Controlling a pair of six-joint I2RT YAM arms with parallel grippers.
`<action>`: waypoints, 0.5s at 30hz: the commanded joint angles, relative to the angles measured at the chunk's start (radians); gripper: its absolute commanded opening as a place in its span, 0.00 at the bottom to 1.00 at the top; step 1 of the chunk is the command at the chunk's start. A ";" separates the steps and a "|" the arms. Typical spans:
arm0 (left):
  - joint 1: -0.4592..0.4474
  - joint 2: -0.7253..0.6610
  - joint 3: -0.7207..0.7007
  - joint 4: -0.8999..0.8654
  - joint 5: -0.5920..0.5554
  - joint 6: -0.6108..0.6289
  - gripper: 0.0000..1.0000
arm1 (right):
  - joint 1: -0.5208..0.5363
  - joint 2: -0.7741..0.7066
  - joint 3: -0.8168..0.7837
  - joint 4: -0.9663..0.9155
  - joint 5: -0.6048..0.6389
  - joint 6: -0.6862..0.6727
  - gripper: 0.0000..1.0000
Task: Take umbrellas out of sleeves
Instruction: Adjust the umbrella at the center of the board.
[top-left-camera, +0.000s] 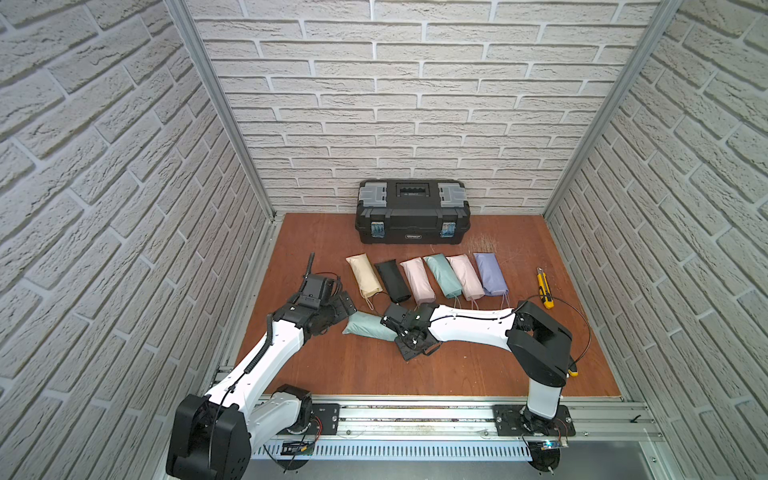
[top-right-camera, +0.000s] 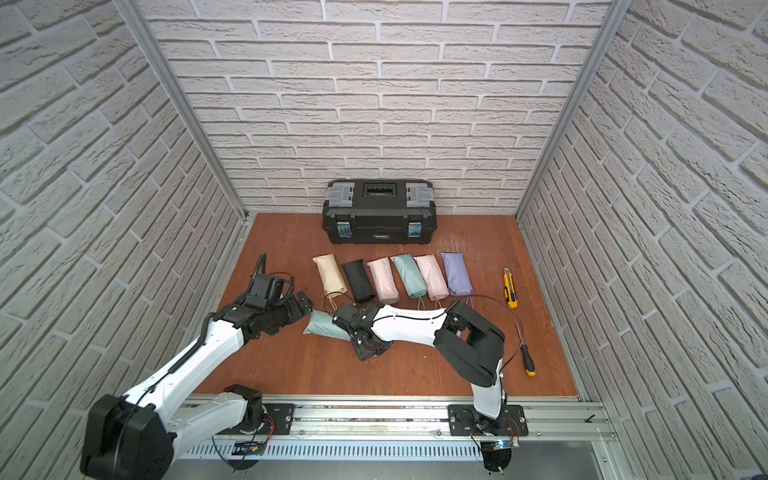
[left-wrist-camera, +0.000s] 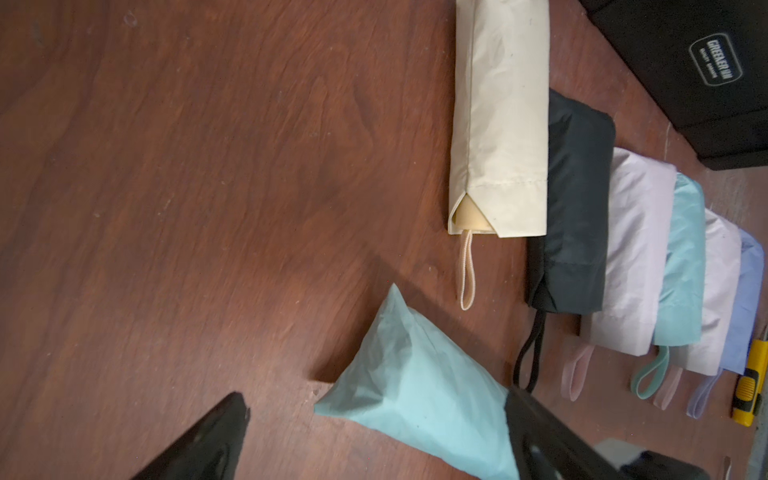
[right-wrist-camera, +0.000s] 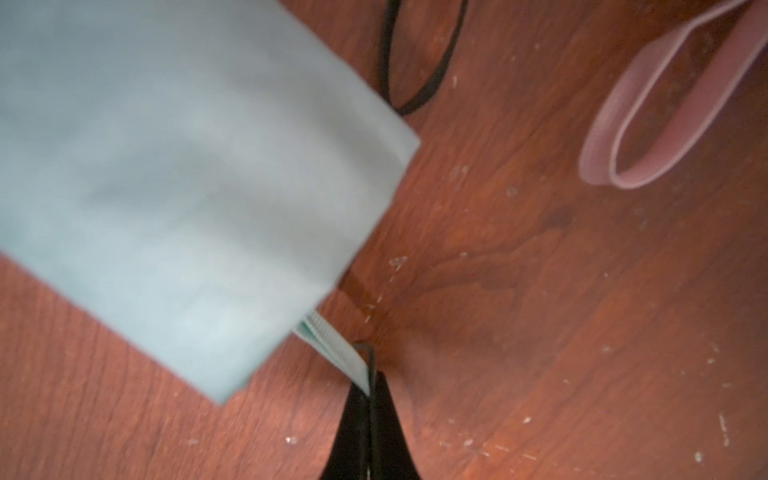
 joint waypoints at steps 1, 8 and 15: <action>-0.012 0.010 0.005 0.031 -0.015 0.010 0.98 | -0.011 -0.025 -0.011 -0.002 0.002 -0.011 0.03; -0.018 0.008 -0.045 0.023 0.022 -0.029 0.98 | -0.025 -0.005 0.004 0.015 -0.016 -0.021 0.03; -0.024 -0.001 -0.091 0.040 0.056 -0.062 0.76 | -0.042 0.016 0.045 0.023 -0.040 -0.035 0.03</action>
